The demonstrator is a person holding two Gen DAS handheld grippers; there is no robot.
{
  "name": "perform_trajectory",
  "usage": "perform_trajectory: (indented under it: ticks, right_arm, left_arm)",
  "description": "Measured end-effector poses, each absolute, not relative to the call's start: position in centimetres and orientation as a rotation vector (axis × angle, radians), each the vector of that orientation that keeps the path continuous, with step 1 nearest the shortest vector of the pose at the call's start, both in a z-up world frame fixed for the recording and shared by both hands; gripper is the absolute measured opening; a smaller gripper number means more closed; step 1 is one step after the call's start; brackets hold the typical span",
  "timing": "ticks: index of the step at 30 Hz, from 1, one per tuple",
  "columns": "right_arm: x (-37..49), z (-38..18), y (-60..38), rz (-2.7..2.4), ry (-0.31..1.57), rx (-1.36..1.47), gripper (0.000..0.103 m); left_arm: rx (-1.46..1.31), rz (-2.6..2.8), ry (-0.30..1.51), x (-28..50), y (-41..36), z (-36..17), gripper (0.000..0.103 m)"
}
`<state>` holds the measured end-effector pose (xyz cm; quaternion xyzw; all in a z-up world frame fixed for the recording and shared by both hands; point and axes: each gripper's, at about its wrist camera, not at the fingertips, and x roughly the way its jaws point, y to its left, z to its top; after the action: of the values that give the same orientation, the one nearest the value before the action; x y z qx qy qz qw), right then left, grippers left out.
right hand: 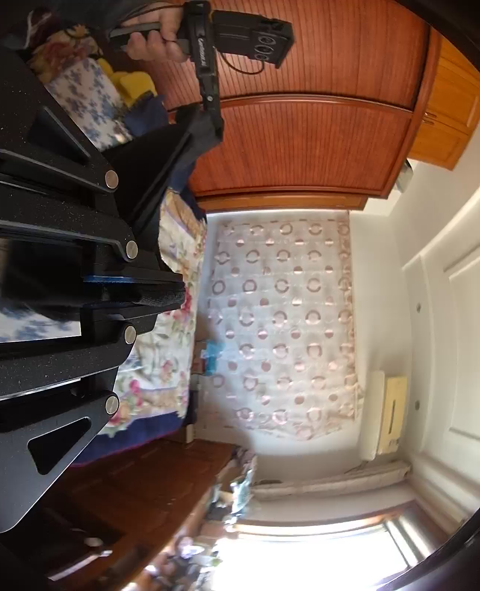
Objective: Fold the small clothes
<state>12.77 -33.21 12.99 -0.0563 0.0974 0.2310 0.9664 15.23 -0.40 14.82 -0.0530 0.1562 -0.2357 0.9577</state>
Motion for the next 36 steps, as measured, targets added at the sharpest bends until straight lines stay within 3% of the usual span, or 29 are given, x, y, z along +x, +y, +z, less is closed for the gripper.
perform_trajectory:
  ticks: [7,12,17,25,28,36]
  right_arm:
    - [20.9,16.7,-28.9,0.415,0.178,-0.170,0.004]
    - [20.1,17.2,-28.9,0.453,0.138,-0.140,0.004]
    - [16.5,12.1,-29.6,0.510,0.188,-0.159,0.004]
    - [11.9,-1.8,-31.5,0.585,0.482,-0.084,0.004]
    - [11.6,-3.9,-32.1,0.595,0.528,-0.059,0.004]
    - [13.0,-1.8,-30.4,0.600,0.487,-0.095,0.004]
  left_arm:
    - [-0.063,-0.338,0.260,19.4,2.7,18.6,0.000]
    - [-0.018,-0.342,0.269,16.4,3.6,16.2,0.000]
    - [-0.008,-0.406,0.405,12.3,3.8,7.6,0.000]
    - [0.028,-0.437,0.659,7.0,1.3,-5.2,0.000]
    - [0.002,-0.451,0.678,6.3,1.2,-6.0,0.000]
    - [-0.026,-0.431,0.651,9.5,2.9,-3.9,0.000]
